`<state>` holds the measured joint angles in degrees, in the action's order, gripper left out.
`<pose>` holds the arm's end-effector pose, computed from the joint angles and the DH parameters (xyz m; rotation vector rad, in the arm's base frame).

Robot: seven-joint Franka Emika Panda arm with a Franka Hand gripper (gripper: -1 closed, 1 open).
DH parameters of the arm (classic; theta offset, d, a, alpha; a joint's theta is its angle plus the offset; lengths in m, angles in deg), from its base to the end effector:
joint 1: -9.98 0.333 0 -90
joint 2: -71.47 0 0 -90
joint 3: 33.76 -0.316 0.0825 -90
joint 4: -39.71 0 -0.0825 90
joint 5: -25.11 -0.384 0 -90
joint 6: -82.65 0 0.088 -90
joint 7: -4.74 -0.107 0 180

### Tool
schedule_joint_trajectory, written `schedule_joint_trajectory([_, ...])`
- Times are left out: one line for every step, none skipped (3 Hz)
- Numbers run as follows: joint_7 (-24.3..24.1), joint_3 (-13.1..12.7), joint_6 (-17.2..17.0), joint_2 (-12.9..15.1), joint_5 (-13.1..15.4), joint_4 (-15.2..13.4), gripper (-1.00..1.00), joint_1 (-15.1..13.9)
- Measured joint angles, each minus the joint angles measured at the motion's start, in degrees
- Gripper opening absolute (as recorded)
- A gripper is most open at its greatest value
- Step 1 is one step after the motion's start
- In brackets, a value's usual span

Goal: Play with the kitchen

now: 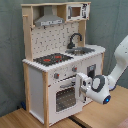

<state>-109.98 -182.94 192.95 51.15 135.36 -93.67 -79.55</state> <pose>0.3203 0.4079 0.2337 1.7759 0.6589 1.7757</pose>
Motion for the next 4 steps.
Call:
schedule_joint_trajectory([2.2, -0.9, -1.1, 0.0, -5.0, 0.8, -1.0, 1.0])
schedule_joint_trajectory([4.3, -0.9, -2.0, -0.2, -10.3, 1.8, -1.0, 3.0])
schedule_joint_trajectory([6.0, -0.9, -3.3, -0.5, -15.1, 2.6, -1.0, 5.7])
schedule_joint_trajectory([7.6, -0.9, -4.4, -1.3, -20.2, 4.3, -1.0, 7.7])
